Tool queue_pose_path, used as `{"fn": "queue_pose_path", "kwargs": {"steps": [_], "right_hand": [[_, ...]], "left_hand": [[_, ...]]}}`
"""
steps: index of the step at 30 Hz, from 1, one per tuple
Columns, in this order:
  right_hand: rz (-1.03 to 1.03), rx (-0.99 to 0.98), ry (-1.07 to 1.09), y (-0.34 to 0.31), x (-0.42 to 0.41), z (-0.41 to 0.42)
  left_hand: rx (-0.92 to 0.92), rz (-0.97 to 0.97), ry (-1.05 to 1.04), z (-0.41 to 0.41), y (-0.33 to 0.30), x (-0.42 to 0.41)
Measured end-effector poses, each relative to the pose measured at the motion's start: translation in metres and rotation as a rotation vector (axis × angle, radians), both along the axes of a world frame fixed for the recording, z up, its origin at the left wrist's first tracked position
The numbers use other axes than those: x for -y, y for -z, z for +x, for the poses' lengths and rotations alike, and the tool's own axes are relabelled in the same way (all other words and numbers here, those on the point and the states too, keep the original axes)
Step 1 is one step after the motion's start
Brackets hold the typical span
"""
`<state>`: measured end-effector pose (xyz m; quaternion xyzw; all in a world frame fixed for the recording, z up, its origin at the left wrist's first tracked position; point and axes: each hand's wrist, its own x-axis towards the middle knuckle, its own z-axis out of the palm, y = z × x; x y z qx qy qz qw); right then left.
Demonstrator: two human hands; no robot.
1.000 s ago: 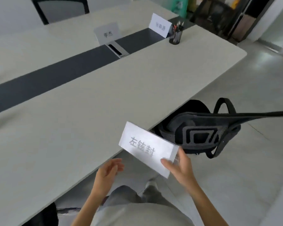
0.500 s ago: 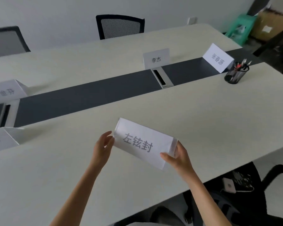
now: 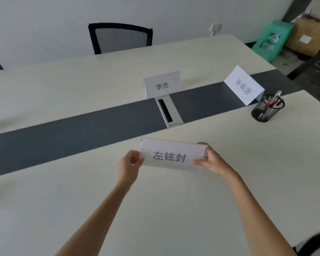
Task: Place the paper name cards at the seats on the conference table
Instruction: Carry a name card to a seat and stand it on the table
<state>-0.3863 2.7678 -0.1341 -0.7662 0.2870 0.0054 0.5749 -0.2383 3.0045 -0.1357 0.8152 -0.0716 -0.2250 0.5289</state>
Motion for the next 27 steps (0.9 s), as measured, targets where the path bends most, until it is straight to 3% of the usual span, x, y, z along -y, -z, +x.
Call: {"fn": "queue_pose_path", "kwargs": {"steps": [5, 11, 20, 27], "right_hand": [[-0.098, 0.000, 0.157, 0.023, 0.059, 0.030], [-0.090, 0.080, 0.205, 0.049, 0.081, 0.045], [-0.260, 0.107, 0.431, 0.078, 0.055, 0.024], [-0.314, 0.077, 0.367, 0.088, 0.047, 0.015]], "left_hand": [[-0.033, 0.035, -0.032, 0.004, 0.024, 0.072], [-0.032, 0.043, -0.100, 0.008, 0.051, 0.098], [-0.018, 0.080, -0.197, -0.014, 0.062, 0.101], [-0.041, 0.044, -0.155, -0.035, 0.069, 0.106]]}}
